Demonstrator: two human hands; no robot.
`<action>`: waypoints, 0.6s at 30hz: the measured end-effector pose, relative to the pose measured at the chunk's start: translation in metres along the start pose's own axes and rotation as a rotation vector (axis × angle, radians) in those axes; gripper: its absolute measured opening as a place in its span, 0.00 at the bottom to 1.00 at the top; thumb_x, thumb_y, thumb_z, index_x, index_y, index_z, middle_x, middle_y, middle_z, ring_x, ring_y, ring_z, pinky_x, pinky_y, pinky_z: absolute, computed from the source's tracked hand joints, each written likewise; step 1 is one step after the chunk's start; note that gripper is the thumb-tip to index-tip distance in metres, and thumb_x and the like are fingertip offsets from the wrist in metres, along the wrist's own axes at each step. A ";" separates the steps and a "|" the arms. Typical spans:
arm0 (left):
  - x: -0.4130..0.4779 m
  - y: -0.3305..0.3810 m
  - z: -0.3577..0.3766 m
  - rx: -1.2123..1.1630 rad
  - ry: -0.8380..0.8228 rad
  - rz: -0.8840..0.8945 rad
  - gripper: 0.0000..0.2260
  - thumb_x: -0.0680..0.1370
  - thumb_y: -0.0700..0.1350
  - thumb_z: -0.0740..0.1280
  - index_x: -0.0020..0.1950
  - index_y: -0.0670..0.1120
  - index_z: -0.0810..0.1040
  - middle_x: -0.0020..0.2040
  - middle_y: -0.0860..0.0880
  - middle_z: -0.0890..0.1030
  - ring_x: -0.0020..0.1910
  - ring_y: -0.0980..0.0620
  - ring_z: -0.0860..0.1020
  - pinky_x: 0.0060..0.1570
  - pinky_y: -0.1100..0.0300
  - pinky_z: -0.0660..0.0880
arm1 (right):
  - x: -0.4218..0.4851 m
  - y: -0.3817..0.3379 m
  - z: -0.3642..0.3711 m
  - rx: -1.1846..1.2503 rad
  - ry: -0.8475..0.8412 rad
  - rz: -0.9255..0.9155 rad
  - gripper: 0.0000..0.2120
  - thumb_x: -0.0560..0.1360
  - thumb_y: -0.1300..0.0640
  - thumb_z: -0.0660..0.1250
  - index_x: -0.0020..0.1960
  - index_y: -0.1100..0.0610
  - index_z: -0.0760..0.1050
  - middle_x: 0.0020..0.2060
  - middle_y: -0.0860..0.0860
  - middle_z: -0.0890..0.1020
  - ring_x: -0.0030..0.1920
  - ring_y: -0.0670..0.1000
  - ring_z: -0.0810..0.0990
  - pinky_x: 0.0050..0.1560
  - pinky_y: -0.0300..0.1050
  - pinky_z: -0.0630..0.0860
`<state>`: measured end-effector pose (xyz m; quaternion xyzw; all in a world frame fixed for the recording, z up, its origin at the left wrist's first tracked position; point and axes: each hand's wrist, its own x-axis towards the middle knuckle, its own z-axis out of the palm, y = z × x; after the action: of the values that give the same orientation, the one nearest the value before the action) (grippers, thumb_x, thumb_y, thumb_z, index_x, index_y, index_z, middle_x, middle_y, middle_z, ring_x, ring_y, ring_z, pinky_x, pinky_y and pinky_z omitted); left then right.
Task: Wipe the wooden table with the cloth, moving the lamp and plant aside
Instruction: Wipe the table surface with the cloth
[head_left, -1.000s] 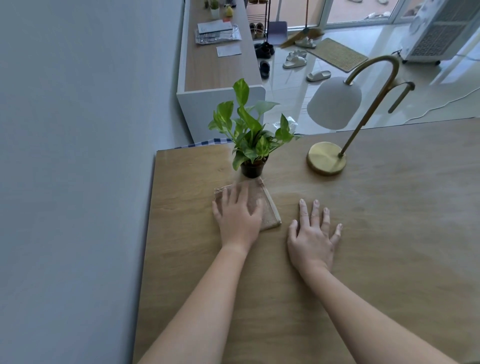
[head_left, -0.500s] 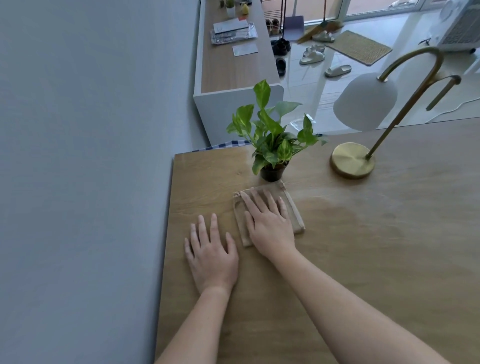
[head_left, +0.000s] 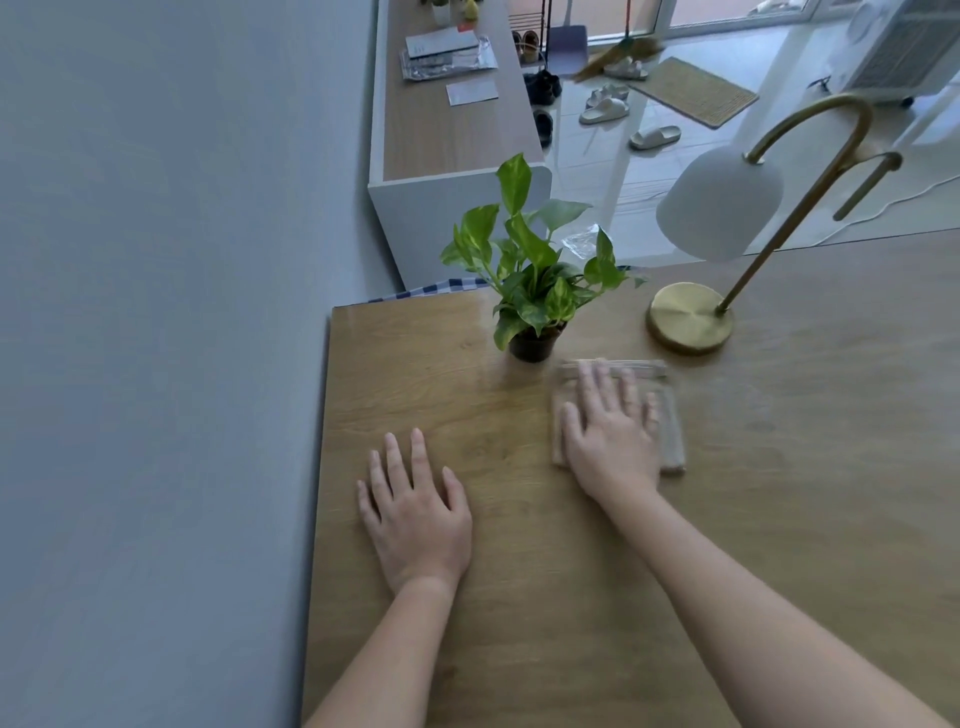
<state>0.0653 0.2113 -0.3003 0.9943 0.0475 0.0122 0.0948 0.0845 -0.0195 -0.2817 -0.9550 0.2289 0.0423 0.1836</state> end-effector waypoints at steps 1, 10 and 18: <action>0.000 0.000 0.000 -0.001 0.003 -0.004 0.30 0.85 0.60 0.50 0.87 0.55 0.57 0.87 0.46 0.59 0.86 0.43 0.56 0.84 0.39 0.53 | -0.009 -0.013 0.006 -0.004 -0.020 -0.101 0.31 0.85 0.37 0.47 0.86 0.39 0.46 0.85 0.40 0.47 0.85 0.47 0.40 0.83 0.57 0.38; 0.000 0.000 -0.002 -0.011 0.003 0.002 0.30 0.85 0.60 0.51 0.87 0.55 0.58 0.87 0.47 0.59 0.86 0.44 0.55 0.84 0.39 0.53 | -0.004 0.036 -0.013 -0.056 -0.018 0.002 0.29 0.85 0.35 0.44 0.85 0.36 0.45 0.85 0.37 0.48 0.85 0.46 0.42 0.83 0.57 0.40; -0.001 0.002 -0.004 -0.010 0.007 -0.006 0.30 0.84 0.60 0.51 0.87 0.55 0.59 0.87 0.46 0.60 0.86 0.43 0.56 0.83 0.38 0.54 | -0.035 -0.013 0.012 -0.065 -0.087 -0.254 0.31 0.85 0.34 0.44 0.86 0.38 0.44 0.85 0.39 0.47 0.85 0.46 0.39 0.84 0.59 0.40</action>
<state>0.0641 0.2099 -0.2962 0.9936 0.0508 0.0158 0.0999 0.0592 0.0108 -0.2830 -0.9791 0.0963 0.0675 0.1662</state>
